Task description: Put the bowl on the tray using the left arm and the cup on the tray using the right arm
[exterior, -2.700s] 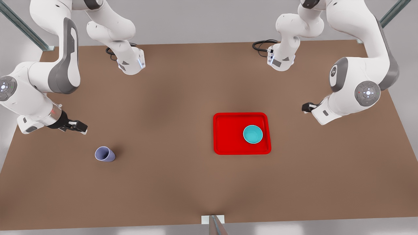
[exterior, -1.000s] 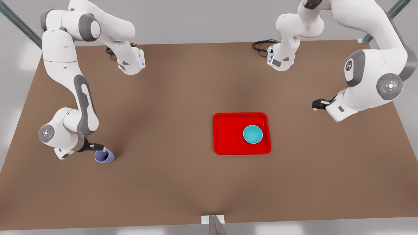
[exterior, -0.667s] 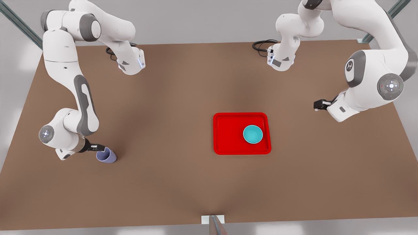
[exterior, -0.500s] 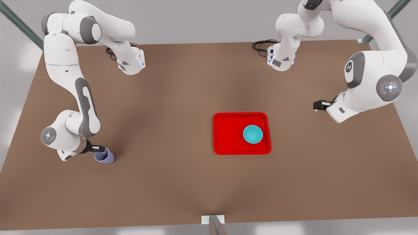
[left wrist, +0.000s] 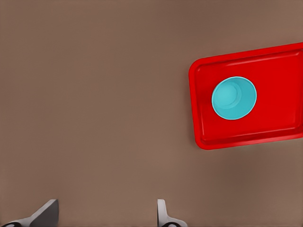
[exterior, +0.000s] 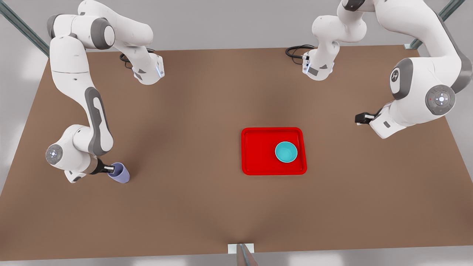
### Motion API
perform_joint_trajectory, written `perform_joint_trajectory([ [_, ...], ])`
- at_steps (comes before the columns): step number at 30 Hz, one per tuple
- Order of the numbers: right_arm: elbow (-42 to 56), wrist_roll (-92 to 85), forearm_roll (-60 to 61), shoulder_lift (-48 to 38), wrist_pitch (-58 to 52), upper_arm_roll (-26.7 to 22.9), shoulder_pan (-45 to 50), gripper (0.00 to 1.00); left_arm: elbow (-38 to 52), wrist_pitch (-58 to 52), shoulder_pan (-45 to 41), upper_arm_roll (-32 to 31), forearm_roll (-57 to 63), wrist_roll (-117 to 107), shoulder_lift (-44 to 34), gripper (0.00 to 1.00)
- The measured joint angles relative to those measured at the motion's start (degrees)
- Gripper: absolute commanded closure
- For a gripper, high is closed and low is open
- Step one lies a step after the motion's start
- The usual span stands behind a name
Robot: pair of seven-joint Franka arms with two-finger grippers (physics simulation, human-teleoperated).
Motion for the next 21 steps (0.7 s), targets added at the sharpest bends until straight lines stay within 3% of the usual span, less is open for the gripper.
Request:
perform_joint_trajectory([
  [3,0.02,-0.36,0.21,-2.21,-0.24,1.09,-0.04,0.79,-0.18,0.00,0.05,0.00,0.01,0.03,0.00,0.00],
  [7,7.80,9.59,-0.03,-4.82,-14.51,6.19,0.80,0.79,-0.19,-0.26,0.03,0.00,-0.02,0.09,-0.09,0.00],
  [10,11.12,19.05,-0.16,-5.64,-18.89,6.50,6.25,0.79,-0.19,-0.50,0.02,0.00,-0.04,0.09,-0.09,0.00],
  [14,15.83,31.59,0.04,-5.44,-19.68,6.76,16.88,0.79,-0.19,-0.62,0.08,0.00,-0.06,0.03,-0.09,0.00],
  [18,21.99,38.66,-0.20,-3.40,-18.77,14.94,18.12,0.79,-0.19,-0.70,0.09,0.00,-0.01,0.09,-0.09,0.00],
  [21,29.45,43.49,-0.29,0.30,-18.79,15.39,24.67,0.79,-0.35,-0.96,0.08,0.00,-0.01,0.00,-0.01,0.00],
])
